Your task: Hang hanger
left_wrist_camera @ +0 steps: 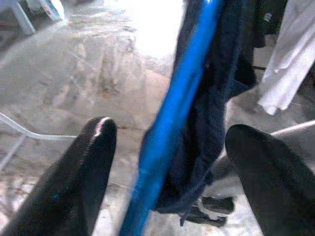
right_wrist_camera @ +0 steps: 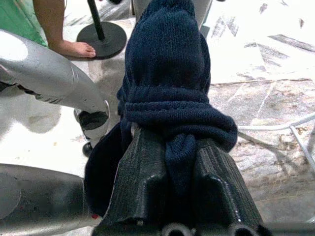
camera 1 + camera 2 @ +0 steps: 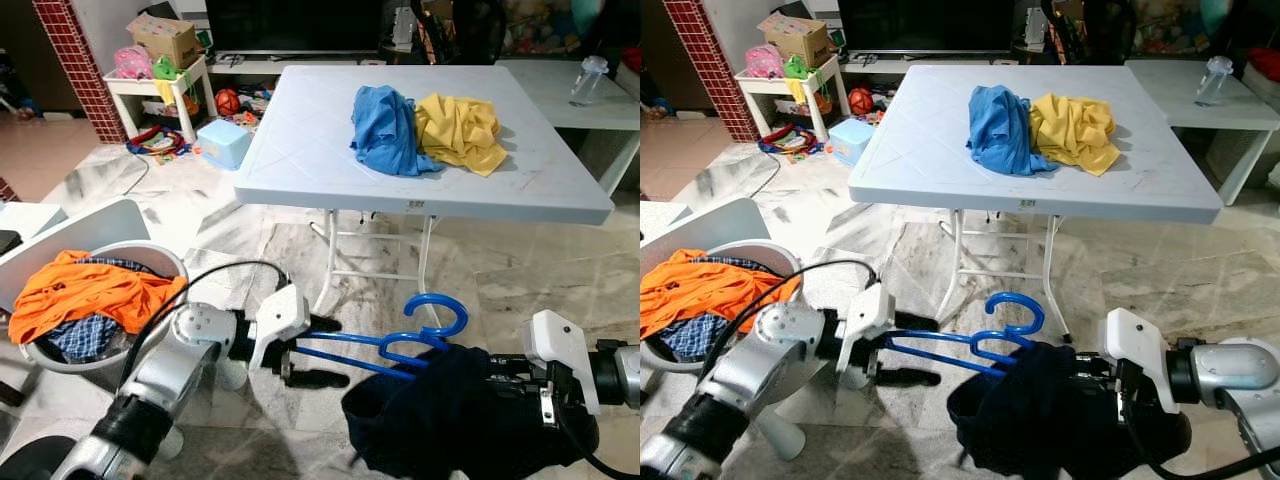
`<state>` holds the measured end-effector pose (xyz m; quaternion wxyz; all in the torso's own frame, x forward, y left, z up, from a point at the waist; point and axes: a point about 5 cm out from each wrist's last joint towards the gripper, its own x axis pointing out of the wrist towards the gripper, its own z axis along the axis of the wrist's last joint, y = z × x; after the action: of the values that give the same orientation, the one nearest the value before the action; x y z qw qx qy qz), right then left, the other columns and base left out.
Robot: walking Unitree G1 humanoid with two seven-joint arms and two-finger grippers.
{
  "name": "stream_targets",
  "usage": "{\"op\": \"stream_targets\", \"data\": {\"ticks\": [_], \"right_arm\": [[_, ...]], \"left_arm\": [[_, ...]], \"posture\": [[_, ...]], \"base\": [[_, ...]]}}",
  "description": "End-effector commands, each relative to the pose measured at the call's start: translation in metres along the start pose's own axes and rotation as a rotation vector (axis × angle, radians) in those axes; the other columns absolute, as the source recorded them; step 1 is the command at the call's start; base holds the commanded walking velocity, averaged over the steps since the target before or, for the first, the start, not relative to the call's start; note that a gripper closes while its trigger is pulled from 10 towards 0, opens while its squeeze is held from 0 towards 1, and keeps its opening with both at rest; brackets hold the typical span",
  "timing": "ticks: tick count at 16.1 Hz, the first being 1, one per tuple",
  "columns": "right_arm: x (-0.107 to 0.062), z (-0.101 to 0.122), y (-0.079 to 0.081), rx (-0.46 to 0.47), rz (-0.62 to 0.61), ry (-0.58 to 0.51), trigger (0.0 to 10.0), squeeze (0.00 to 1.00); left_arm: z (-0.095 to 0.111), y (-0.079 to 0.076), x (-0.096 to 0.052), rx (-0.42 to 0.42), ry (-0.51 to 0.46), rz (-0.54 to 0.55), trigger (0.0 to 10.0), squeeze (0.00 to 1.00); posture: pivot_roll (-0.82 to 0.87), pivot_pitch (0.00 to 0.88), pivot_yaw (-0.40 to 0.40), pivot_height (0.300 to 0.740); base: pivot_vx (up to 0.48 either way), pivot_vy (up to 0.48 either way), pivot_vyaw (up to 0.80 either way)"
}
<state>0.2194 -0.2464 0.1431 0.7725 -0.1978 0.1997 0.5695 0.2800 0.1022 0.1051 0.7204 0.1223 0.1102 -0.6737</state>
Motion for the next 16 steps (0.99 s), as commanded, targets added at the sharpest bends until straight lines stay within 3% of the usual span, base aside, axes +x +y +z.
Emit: {"op": "stream_targets", "data": {"ticks": [1,4,10,16], "right_arm": [[-0.005,0.007,-0.001,-0.042,0.013,0.0,10.0,0.0],[-0.004,0.007,-0.007,-0.084,-0.015,0.032,10.0,0.0],[0.001,0.012,-0.016,-0.124,-0.056,0.01,10.0,0.0],[0.0,0.013,-0.013,-0.123,-0.034,0.003,10.0,0.0]], "left_arm": [[0.006,0.007,-0.001,0.041,0.0,0.026,0.0,0.0],[0.01,0.014,0.0,0.083,-0.015,0.068,0.0,0.0],[0.005,0.01,0.005,0.09,0.0,0.013,0.0,0.0],[0.004,0.01,0.009,0.1,0.005,-0.012,0.0,0.0]], "posture": [[-0.08,0.0,0.021,0.74],[-0.08,0.0,0.021,0.74],[-0.08,0.0,0.021,0.74],[-0.08,0.0,0.025,0.74]], "base": [[0.0,0.0,0.0],[0.0,0.0,0.0],[0.0,0.0,0.0],[0.0,0.0,0.0]]}}
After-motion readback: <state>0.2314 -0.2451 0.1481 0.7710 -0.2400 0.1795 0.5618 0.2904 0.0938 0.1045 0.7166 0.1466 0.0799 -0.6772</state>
